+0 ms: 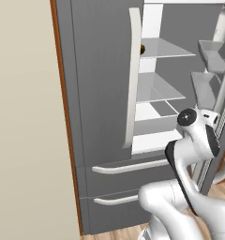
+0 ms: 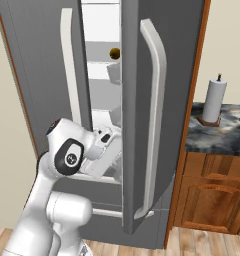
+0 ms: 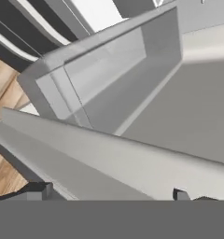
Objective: Retrieve a lemon from the fridge and place it on the cutting board with the fish.
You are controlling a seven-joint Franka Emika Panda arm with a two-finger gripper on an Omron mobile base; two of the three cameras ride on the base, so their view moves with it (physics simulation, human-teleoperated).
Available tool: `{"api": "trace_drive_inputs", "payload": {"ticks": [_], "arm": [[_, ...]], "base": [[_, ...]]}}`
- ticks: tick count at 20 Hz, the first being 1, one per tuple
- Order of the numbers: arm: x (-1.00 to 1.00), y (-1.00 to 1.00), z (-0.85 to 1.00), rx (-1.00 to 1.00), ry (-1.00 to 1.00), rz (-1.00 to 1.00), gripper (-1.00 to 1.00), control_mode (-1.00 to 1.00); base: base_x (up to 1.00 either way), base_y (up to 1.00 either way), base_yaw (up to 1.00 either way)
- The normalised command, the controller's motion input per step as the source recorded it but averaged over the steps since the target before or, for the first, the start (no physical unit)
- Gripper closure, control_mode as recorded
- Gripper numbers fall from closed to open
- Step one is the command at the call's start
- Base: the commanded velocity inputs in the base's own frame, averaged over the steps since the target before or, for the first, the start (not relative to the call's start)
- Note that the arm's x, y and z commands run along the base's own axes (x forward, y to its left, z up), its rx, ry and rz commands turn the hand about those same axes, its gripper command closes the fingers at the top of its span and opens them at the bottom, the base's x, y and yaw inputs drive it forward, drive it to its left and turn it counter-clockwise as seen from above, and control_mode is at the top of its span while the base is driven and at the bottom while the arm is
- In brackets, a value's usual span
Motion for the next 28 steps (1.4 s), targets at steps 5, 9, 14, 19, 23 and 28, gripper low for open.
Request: {"api": "trace_drive_inputs", "payload": {"ticks": [5,9,14,19,23,28], "arm": [[0.0,-0.55,-0.12,0.0,0.0,0.03,-1.0,-1.0],[-0.12,-0.79,-0.08,0.0,-0.02,0.0,-1.0,-1.0],[-0.2,-0.79,-0.01,0.01,-0.07,0.0,-1.0,-1.0],[-0.4,-0.28,0.0,0.0,-0.09,0.0,-1.0,-1.0],[-0.42,0.07,0.05,-0.01,-0.01,-0.02,-1.0,-1.0],[-0.27,0.46,0.21,-0.05,0.0,-0.11,-1.0,-1.0]], "base": [[0.0,0.0,0.0],[0.0,0.0,0.0],[0.0,0.0,0.0],[0.0,0.0,0.0],[0.0,0.0,0.0],[0.0,0.0,0.0]]}}
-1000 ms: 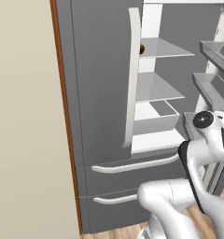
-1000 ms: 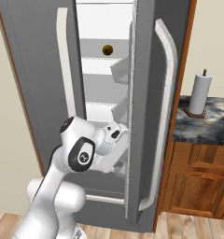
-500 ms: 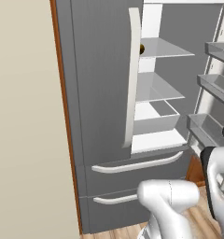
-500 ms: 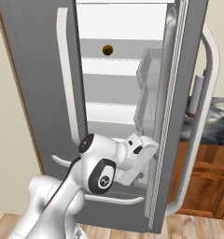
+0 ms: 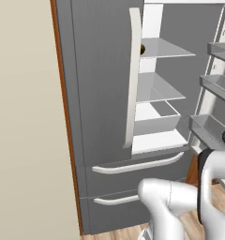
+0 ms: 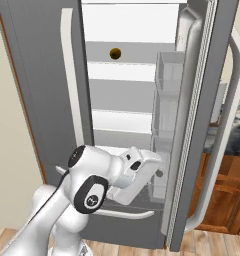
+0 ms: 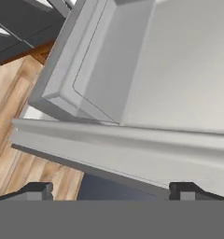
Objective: Retrieve a lemon from the fridge and place it on the cutting board with the fish.
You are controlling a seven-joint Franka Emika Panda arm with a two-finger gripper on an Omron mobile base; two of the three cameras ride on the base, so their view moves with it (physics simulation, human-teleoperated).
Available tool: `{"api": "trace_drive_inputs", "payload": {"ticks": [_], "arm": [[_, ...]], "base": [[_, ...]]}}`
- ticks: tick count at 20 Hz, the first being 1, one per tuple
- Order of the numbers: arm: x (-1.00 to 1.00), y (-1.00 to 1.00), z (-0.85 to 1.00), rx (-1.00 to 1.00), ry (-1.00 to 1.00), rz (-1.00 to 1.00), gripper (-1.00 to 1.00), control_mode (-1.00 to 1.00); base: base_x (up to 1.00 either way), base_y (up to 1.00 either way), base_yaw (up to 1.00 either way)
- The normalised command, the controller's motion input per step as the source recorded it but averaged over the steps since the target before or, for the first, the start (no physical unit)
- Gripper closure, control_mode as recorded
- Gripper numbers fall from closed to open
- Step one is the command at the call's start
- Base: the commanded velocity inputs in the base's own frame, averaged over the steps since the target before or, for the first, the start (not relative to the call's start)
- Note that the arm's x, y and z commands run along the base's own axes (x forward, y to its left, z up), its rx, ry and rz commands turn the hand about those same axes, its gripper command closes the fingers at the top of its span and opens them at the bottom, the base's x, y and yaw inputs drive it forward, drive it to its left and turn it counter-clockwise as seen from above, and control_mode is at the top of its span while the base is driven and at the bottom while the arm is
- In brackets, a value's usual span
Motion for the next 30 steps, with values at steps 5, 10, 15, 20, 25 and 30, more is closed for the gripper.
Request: {"api": "trace_drive_inputs", "payload": {"ticks": [5,10,15,20,25,30], "arm": [[-0.01,0.94,0.13,0.01,0.0,-0.21,-1.0,-1.0],[0.26,0.96,-0.07,0.25,-0.1,-0.17,-1.0,-1.0],[0.33,1.0,-0.02,0.35,-0.24,-0.28,-1.0,-1.0],[0.23,0.99,0.0,0.49,-0.37,-0.26,-1.0,-1.0],[0.11,0.75,0.07,0.51,-0.35,-0.2,-1.0,-1.0],[0.29,0.63,0.07,0.0,-0.24,0.14,-1.0,-1.0]], "base": [[0.0,0.0,0.0],[0.0,0.0,0.0],[0.0,0.0,0.0],[0.0,0.0,0.0],[0.0,0.0,0.0],[0.0,0.0,0.0]]}}
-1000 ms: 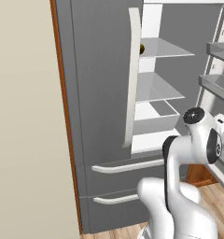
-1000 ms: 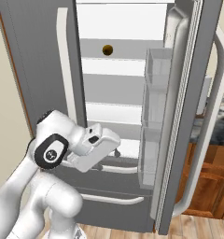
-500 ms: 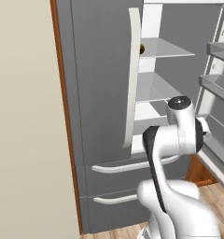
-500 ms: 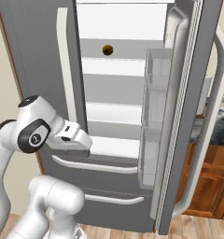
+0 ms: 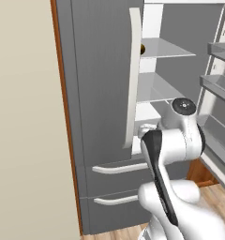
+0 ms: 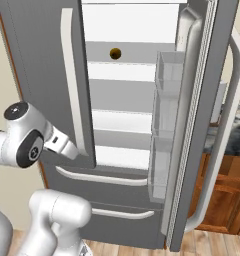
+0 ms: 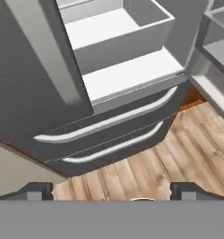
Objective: Retrieve a lemon from the fridge and place it on the cutting board with the fish.
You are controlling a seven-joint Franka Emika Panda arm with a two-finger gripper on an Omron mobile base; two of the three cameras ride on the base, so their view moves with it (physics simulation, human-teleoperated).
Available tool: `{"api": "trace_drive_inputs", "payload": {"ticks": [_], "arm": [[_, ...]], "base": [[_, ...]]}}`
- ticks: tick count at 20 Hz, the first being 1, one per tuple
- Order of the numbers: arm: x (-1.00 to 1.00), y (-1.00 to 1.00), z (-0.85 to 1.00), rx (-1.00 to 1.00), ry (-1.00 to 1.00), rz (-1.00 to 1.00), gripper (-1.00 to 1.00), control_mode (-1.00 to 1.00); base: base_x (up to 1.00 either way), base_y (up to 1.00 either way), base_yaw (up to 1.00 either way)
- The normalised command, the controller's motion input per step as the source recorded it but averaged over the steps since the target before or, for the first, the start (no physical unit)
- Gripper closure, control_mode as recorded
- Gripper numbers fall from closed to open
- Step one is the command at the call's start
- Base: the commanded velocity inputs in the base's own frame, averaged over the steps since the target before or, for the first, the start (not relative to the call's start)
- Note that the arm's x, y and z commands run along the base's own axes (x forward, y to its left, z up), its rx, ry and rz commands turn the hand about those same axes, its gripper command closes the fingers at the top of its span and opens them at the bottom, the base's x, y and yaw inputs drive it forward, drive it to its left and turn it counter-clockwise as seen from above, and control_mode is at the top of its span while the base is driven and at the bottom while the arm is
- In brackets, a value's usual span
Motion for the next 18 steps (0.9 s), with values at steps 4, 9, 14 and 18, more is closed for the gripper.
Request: {"api": "trace_drive_inputs", "payload": {"ticks": [4,9,14,18], "arm": [[0.35,0.13,0.45,-0.06,-0.17,0.5,-1.0,-1.0],[0.21,0.0,0.61,-0.05,-0.05,0.41,-1.0,-1.0],[0.0,0.13,0.3,-0.03,0.01,-0.09,-1.0,-1.0],[0.0,0.33,0.29,-0.14,0.0,-0.17,-1.0,-1.0]], "base": [[0.0,0.0,0.0],[0.0,0.0,0.0],[0.0,0.0,0.0],[0.0,0.0,0.0]]}}
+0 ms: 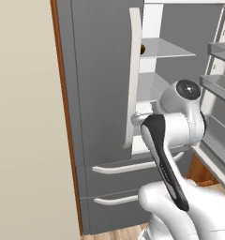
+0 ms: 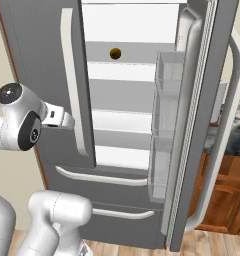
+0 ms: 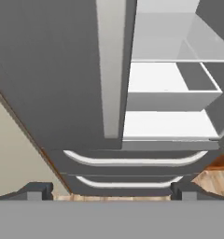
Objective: Retrieve a lemon from the fridge and place it on the cutting board with the fish.
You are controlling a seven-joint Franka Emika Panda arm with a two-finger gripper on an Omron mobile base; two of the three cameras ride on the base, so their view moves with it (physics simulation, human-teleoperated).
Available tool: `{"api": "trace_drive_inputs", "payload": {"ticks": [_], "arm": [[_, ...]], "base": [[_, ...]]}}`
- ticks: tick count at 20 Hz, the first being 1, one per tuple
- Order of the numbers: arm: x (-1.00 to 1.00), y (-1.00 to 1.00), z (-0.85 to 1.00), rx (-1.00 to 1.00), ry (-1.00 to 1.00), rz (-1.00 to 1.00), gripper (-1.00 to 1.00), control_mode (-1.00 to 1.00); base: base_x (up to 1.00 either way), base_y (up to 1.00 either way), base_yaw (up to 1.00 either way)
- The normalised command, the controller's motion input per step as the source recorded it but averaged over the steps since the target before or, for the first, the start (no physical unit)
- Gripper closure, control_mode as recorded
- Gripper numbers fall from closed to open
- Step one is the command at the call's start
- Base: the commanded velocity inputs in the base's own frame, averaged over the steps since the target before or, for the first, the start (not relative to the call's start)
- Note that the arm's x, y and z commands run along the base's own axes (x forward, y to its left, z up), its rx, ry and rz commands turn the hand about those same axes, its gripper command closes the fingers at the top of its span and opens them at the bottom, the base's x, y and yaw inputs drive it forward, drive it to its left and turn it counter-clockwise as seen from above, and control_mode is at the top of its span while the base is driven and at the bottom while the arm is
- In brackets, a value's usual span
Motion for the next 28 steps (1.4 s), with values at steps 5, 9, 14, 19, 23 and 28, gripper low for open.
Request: {"api": "trace_drive_inputs", "payload": {"ticks": [5,9,14,19,23,28], "arm": [[0.0,0.13,0.15,-0.07,-0.01,-0.13,-1.0,-1.0],[0.08,-0.01,0.0,0.0,-0.05,0.01,-1.0,-1.0],[0.05,-0.12,0.28,0.0,-0.17,0.05,-1.0,-1.0],[0.36,0.0,0.06,0.02,-0.01,0.04,-1.0,-1.0],[0.47,0.0,0.0,0.01,0.0,0.01,-1.0,-1.0],[0.48,0.0,0.0,0.0,0.0,0.01,-1.0,-1.0]], "base": [[0.0,0.0,0.0],[0.0,0.0,0.0],[0.0,0.0,0.0],[0.0,0.0,0.0],[0.0,0.0,0.0],[0.0,0.0,0.0]]}}
